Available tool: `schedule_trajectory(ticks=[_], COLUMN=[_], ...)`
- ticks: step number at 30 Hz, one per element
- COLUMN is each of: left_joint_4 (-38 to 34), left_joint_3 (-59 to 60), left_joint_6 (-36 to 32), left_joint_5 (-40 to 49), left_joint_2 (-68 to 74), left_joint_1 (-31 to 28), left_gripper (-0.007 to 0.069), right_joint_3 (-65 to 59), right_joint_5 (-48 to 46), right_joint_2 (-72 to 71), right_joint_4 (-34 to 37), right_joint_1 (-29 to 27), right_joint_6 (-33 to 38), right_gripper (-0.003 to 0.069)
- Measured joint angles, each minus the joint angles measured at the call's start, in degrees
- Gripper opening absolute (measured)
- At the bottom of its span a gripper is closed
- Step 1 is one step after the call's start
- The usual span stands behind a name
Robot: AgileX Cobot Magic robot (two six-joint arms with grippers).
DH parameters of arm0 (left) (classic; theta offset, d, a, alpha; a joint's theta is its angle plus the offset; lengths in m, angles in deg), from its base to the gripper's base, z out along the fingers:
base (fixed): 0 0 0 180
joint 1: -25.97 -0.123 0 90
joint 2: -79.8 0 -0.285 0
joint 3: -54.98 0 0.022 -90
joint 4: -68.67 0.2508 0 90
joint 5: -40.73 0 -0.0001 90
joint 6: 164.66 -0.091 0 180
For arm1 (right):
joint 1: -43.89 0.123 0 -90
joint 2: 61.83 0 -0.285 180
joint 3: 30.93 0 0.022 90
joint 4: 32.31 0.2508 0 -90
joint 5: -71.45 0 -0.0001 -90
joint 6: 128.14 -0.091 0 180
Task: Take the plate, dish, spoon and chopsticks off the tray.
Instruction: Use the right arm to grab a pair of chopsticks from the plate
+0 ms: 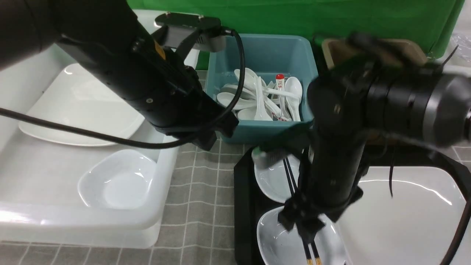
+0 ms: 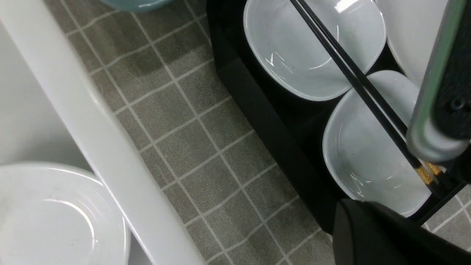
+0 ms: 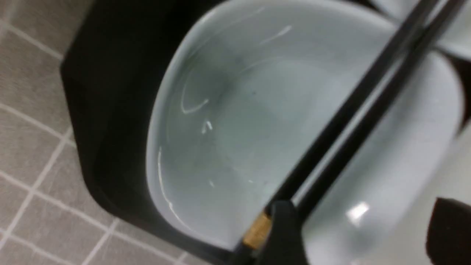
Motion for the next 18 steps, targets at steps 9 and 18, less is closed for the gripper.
schedule_trajectory(ticks=[9, 18], left_joint_4=[-1.25, -2.68], left_joint_3=[0.0, 0.0], left_joint_6=[-0.37, -1.94], left_joint_5=[0.96, 1.02], left_joint_2=[0.0, 0.0], left_joint_1=[0.0, 0.0], left_gripper=[0.0001, 0.0001], right_joint_3=[-7.11, -6.8], right_joint_5=[11.43, 12.17], right_joint_2=[1.3, 2.19], right_joint_4=[-1.31, -1.31], right_joint_1=[2.14, 2.18], right_joint_6=[-5.63, -5.76], right_gripper=[0.0554, 0.0136])
